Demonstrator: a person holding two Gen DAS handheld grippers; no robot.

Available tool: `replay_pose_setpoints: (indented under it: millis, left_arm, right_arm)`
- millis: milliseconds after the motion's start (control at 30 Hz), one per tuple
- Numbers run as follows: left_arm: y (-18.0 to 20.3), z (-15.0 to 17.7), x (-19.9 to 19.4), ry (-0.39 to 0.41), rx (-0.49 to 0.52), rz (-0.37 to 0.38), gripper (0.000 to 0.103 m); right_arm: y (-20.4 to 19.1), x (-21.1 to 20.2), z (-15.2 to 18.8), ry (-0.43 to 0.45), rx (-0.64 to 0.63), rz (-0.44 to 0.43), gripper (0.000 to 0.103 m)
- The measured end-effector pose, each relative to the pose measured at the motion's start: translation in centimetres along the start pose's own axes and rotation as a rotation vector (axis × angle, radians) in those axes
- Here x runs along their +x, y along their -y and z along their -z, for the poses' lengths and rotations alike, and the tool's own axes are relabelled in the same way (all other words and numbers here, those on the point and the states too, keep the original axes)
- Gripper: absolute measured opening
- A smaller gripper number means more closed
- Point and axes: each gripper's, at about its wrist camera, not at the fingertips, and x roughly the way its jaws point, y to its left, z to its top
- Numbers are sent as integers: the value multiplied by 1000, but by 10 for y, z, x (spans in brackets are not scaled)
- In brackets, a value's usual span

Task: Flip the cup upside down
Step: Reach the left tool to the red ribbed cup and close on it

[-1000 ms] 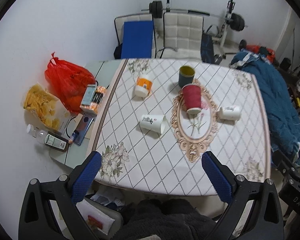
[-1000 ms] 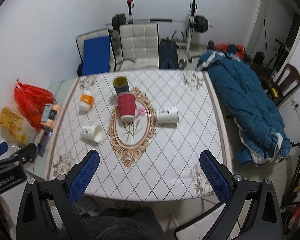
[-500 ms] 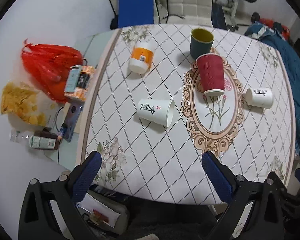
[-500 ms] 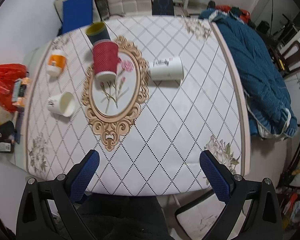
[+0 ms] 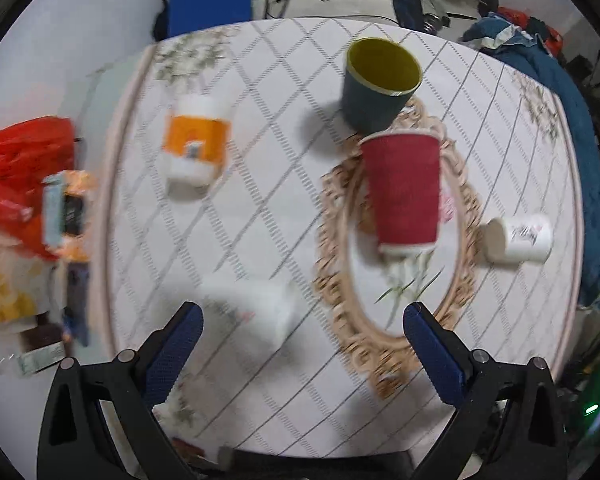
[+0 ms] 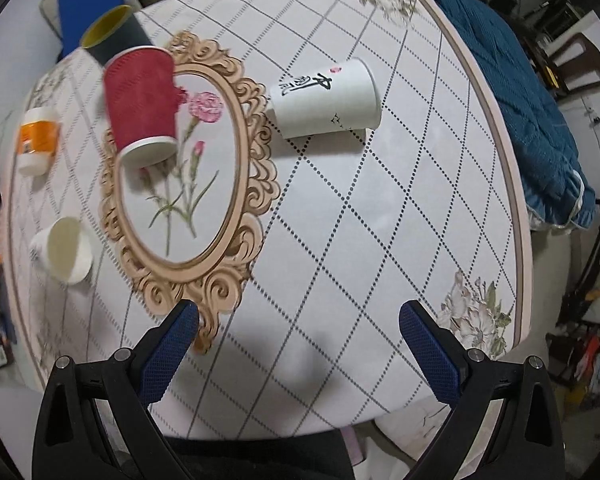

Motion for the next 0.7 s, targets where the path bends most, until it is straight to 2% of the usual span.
replay_pose_setpoints:
  millis: [100, 300, 467, 700]
  left_arm:
    - [16, -26, 16, -19, 12, 43, 103]
    - [53, -65, 52, -68, 70, 63, 103]
    - [79, -78, 85, -102, 141, 24, 103]
    - [95, -82, 115, -123, 207, -22, 103]
  right_arm:
    - [-1, 18, -16, -26, 20, 19, 102]
    - [1, 39, -39, -54, 47, 58, 102]
    - [4, 48, -54, -64, 62, 81, 102]
    - [10, 55, -62, -80, 79, 96, 102]
